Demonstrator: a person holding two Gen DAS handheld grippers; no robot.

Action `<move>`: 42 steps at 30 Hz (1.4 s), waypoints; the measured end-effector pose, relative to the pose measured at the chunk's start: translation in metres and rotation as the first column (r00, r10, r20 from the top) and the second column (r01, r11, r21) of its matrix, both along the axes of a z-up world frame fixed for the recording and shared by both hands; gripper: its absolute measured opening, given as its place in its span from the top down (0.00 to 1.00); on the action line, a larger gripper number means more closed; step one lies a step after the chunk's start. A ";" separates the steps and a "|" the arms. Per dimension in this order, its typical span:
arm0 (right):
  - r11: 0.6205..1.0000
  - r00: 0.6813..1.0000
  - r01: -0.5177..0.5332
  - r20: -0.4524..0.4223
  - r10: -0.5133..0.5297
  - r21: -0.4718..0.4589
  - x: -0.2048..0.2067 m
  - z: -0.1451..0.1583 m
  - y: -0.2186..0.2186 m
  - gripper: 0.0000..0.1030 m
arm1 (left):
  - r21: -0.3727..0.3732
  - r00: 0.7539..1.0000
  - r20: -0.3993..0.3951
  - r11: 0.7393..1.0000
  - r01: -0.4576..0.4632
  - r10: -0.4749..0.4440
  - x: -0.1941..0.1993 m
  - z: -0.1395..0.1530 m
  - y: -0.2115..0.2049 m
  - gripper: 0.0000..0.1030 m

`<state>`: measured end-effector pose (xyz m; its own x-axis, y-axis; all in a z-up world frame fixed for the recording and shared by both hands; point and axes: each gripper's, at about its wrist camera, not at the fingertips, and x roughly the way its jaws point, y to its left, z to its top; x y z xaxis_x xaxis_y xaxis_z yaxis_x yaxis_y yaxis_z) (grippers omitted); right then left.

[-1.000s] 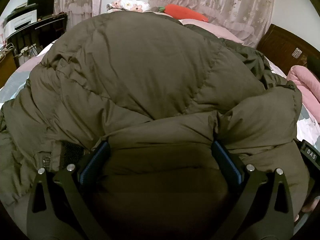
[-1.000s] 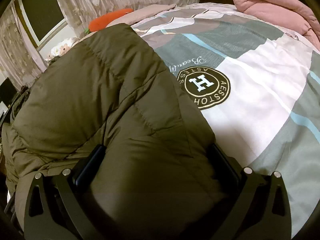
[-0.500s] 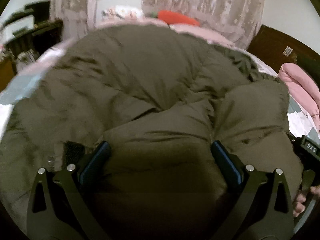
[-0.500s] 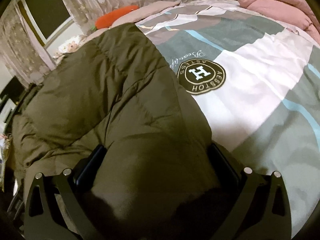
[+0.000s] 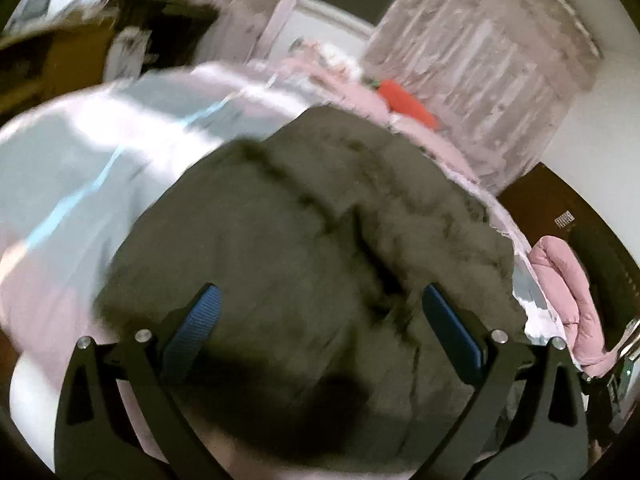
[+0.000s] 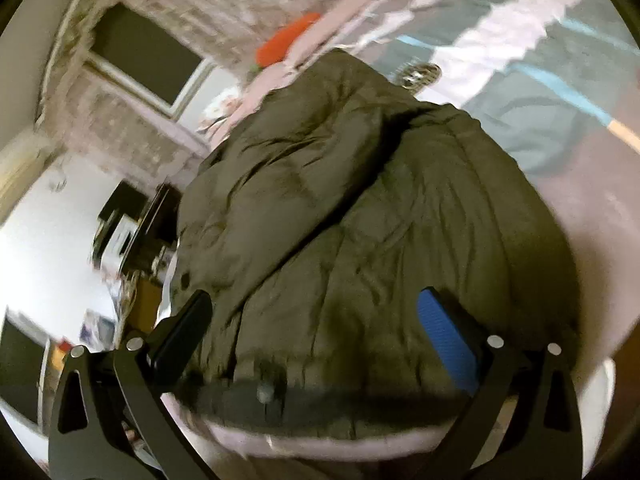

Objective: Fold large clothes

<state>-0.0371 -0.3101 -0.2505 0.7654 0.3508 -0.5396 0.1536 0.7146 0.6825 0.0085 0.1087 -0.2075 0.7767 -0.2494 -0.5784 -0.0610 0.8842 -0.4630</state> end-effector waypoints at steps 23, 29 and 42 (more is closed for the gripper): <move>0.975 0.971 -0.193 -0.119 0.206 0.111 -0.026 -0.047 0.049 0.01 | -0.452 0.993 -0.049 0.889 0.073 -0.107 -0.018 -0.059 0.045 0.02; 0.958 0.970 -0.207 -0.087 0.228 0.199 -0.029 -0.044 0.047 0.01 | -0.460 0.992 -0.057 0.885 0.076 -0.115 -0.016 -0.058 0.042 0.02; 0.912 0.911 -0.410 -0.041 0.410 0.007 -0.019 -0.003 0.080 0.01 | -0.280 0.947 -0.185 0.938 0.205 -0.262 -0.009 -0.036 0.009 0.02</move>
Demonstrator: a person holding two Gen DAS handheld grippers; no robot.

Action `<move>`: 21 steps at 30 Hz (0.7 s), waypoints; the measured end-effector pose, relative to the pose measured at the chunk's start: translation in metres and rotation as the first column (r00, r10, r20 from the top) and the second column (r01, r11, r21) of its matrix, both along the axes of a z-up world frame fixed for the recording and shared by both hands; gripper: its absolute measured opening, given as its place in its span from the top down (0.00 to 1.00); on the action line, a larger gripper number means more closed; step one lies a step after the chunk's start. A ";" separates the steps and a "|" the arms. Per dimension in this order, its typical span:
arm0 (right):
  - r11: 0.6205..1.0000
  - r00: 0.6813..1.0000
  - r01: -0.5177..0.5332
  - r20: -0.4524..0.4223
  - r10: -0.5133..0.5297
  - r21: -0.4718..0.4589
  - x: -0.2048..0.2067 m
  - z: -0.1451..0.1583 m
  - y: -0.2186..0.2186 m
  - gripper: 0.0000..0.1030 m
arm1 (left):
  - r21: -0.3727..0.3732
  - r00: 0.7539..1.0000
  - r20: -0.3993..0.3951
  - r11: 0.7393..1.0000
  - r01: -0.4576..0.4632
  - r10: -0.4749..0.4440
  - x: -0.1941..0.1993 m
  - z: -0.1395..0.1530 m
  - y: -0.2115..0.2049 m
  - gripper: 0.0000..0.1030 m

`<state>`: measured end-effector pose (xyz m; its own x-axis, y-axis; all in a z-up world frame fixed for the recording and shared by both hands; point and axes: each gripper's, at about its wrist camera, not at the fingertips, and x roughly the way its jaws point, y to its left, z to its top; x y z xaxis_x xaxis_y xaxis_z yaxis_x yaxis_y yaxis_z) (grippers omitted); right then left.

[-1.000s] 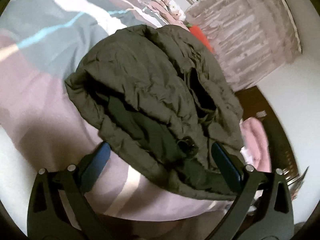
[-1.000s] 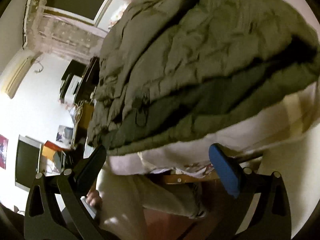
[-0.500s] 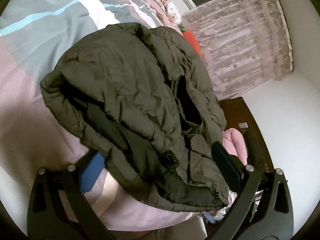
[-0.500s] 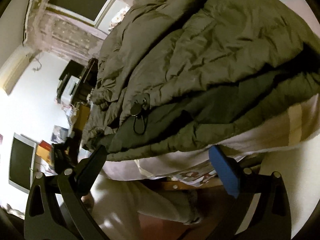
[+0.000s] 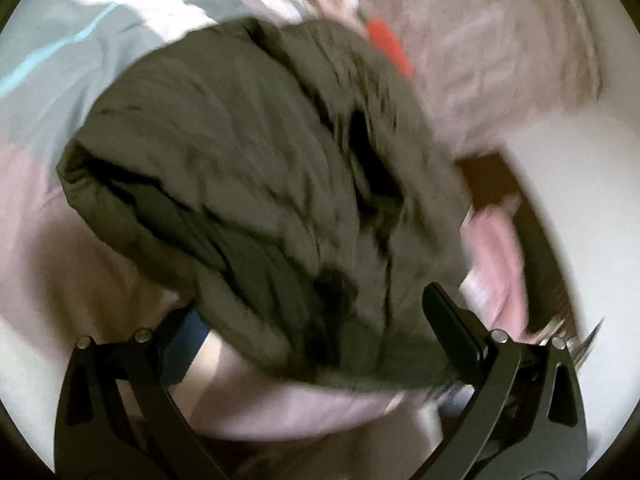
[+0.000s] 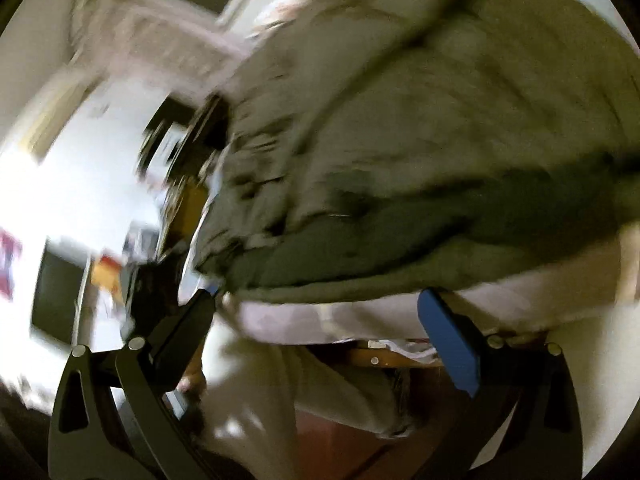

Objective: Fold large clothes

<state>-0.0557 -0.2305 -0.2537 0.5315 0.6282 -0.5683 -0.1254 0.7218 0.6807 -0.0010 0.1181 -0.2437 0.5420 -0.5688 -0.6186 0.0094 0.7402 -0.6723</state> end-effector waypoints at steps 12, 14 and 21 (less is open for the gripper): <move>0.690 0.987 0.161 0.114 -0.114 -0.706 0.094 0.020 0.019 0.01 | 0.610 0.967 0.251 0.782 -0.129 -0.037 0.062 0.063 -0.030 0.02; 0.631 0.984 0.165 0.080 -0.160 -0.758 0.098 -0.002 0.007 0.01 | 0.697 0.982 0.188 0.704 -0.136 0.003 0.085 0.032 -0.024 0.02; 0.635 0.982 0.184 0.118 -0.145 -0.750 0.071 -0.025 -0.046 0.01 | 0.755 0.984 0.160 0.652 -0.069 -0.081 0.078 -0.007 0.010 0.02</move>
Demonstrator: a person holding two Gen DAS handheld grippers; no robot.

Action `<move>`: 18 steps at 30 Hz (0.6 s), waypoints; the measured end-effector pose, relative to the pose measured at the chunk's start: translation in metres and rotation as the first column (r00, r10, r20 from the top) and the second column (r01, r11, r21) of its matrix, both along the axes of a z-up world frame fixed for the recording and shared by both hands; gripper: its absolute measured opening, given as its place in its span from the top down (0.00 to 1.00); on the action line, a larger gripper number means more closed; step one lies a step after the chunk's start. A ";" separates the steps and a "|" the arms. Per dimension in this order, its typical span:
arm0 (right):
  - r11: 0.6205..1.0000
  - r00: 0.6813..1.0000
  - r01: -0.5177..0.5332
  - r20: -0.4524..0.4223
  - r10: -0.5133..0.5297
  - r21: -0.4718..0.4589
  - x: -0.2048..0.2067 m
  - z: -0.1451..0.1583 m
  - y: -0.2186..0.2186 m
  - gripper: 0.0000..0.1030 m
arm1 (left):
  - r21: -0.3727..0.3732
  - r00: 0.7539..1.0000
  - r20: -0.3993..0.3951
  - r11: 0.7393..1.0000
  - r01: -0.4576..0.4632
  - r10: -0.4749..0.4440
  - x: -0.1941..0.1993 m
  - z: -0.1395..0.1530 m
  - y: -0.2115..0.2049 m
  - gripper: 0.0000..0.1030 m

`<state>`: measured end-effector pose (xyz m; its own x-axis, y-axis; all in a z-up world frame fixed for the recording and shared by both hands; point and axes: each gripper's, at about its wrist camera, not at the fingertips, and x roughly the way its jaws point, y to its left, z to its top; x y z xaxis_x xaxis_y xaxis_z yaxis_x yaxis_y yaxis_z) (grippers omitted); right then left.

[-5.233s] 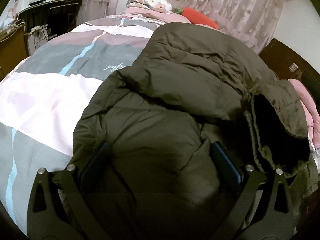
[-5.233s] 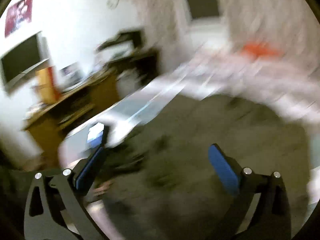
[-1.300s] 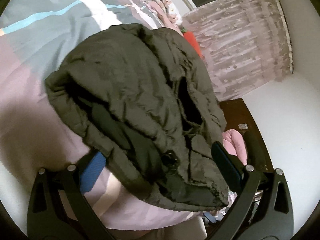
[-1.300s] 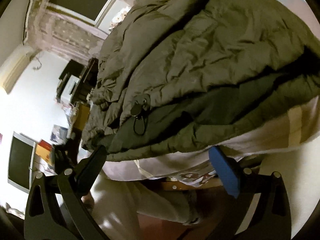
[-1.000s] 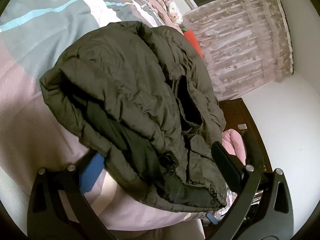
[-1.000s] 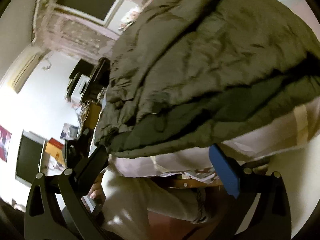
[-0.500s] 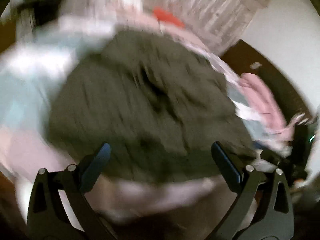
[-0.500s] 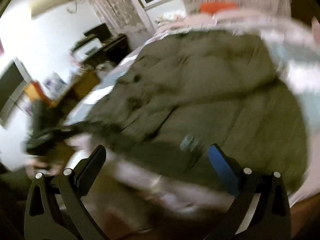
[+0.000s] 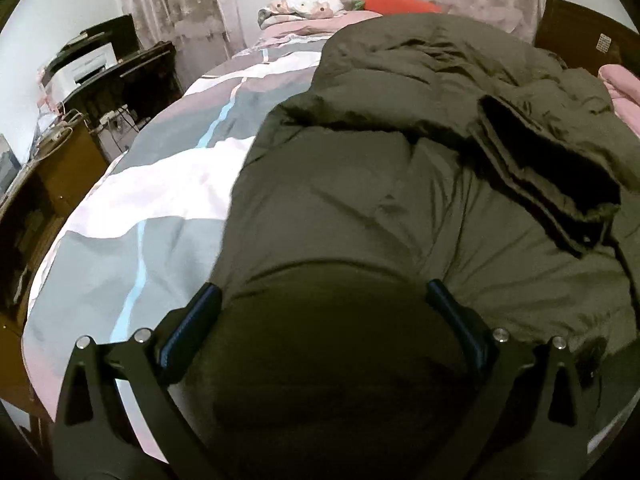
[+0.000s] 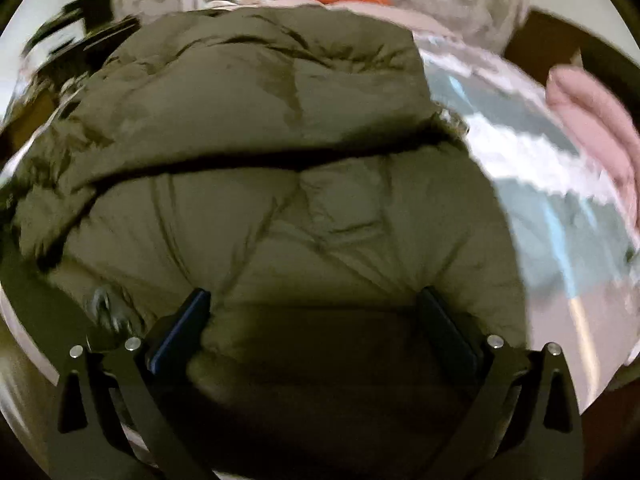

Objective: Fold large clothes

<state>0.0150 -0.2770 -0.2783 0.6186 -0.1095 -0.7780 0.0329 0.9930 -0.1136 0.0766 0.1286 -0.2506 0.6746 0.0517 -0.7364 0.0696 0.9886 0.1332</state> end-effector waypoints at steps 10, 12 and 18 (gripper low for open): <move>0.977 0.980 0.198 0.019 -0.197 -0.075 -0.009 0.015 -0.060 0.01 | 0.182 0.987 0.157 0.983 -0.004 -0.025 -0.017 0.043 -0.016 0.02; 0.979 0.980 0.200 -0.012 -0.201 -0.049 -0.011 -0.004 -0.064 0.01 | 0.244 0.997 0.064 0.970 0.020 -0.036 -0.006 0.018 -0.023 0.02; 0.933 0.935 0.347 0.048 -0.352 0.094 -0.035 0.011 -0.093 0.01 | -0.132 0.985 -0.083 0.978 -0.159 0.149 -0.001 0.011 0.052 0.02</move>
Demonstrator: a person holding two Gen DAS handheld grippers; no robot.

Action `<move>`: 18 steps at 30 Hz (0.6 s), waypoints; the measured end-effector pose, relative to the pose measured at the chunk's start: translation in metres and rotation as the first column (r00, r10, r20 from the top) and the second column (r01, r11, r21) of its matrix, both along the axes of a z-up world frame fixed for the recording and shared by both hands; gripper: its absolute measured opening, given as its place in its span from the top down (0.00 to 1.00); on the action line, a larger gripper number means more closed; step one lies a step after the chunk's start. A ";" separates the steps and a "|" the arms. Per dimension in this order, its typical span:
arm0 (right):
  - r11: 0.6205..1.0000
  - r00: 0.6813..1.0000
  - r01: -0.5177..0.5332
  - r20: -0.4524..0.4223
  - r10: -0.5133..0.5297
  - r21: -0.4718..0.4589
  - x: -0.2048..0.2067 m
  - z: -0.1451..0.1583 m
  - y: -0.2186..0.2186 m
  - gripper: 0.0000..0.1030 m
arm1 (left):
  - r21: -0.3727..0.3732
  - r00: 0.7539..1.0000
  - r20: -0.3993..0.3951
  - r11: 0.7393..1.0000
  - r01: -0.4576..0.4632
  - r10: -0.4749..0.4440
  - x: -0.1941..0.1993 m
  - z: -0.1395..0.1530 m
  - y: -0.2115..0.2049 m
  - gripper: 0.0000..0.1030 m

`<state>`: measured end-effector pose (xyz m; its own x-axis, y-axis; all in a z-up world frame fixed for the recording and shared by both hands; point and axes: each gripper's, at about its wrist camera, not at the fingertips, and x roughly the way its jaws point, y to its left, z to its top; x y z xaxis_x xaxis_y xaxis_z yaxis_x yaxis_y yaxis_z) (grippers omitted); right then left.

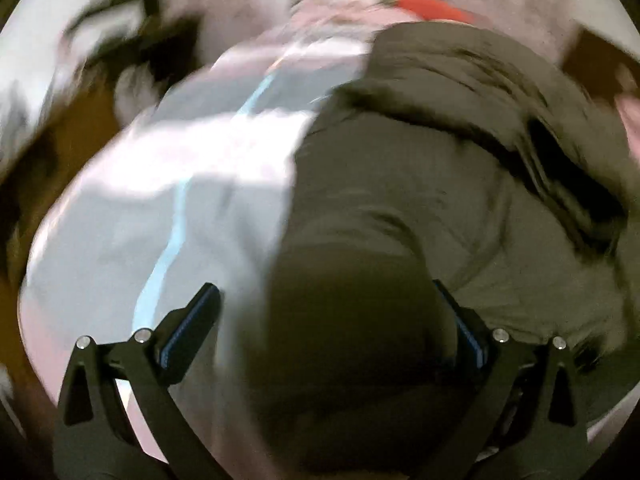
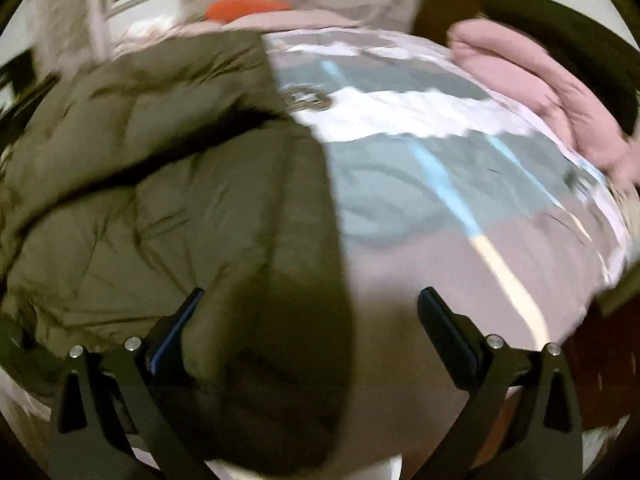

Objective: Fold large clothes

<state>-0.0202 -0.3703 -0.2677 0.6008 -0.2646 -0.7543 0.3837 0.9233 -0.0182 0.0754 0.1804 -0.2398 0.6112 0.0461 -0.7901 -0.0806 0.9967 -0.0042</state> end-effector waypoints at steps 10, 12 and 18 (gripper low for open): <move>0.739 0.919 -0.384 0.306 0.248 0.554 -0.032 0.024 0.054 0.01 | -0.567 0.994 0.096 0.818 0.095 -0.049 -0.067 0.023 -0.019 0.02; 0.682 0.904 -0.424 0.323 0.279 0.597 -0.035 0.015 0.063 0.01 | -0.696 0.996 0.075 0.713 0.091 -0.055 -0.072 0.004 -0.018 0.02; 0.577 0.885 -0.465 0.333 0.325 0.671 -0.047 -0.012 0.084 0.01 | -0.765 0.994 0.101 0.636 0.107 -0.045 -0.081 -0.025 -0.027 0.02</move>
<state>-0.0673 -0.2858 -0.2801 0.6350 0.6079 -0.4768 -0.0902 0.6712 0.7357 -0.0054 0.1533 -0.2647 0.6357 -0.6073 -0.4765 0.0263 0.6340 -0.7729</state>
